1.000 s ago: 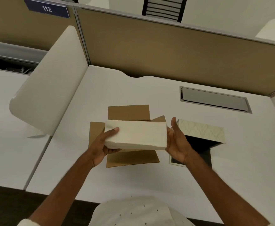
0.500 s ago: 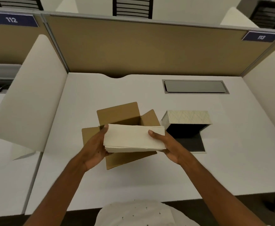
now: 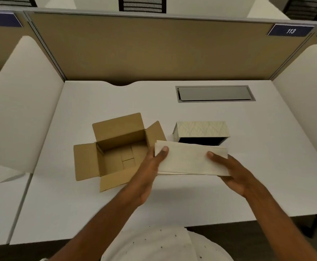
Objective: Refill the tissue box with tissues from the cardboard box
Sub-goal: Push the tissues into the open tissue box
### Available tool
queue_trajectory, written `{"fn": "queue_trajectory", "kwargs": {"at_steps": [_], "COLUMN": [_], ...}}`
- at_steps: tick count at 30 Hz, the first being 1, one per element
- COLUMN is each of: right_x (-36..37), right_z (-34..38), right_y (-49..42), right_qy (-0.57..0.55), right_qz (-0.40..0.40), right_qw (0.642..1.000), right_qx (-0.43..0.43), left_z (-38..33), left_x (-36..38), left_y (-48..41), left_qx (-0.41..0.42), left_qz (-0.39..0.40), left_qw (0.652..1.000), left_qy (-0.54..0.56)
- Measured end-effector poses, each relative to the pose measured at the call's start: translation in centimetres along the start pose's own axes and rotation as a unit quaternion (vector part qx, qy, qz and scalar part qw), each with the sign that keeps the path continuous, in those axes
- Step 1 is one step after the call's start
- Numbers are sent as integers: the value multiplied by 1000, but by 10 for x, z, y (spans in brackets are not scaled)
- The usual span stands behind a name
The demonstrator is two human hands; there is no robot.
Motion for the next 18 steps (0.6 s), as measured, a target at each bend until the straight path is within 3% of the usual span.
{"fn": "queue_trajectory", "kwargs": {"at_steps": [9,18], "right_x": [-136,-154], "right_z": [16,-6], "right_y": [-52,-126], "right_qy": [41,64], "right_qz": [-58,-102], "right_qw": [994,988], "right_qx": [86,92], "left_z": [43,88], "left_x": [102,100], "left_y": [-102,-164], "left_qx": [-94,-175], "left_qz": [-2,-104], "left_qw": [995,978], "left_qy": [31,40]}}
Point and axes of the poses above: each hand's wrist, its own y-axis away from the middle knuckle, its own x-axis out of the palm, z = x × y, the point moved 3 cm from there along -y, towards the middle knuckle, and after that the axes turned 9 degrees about -y, right-handed, at the moved point
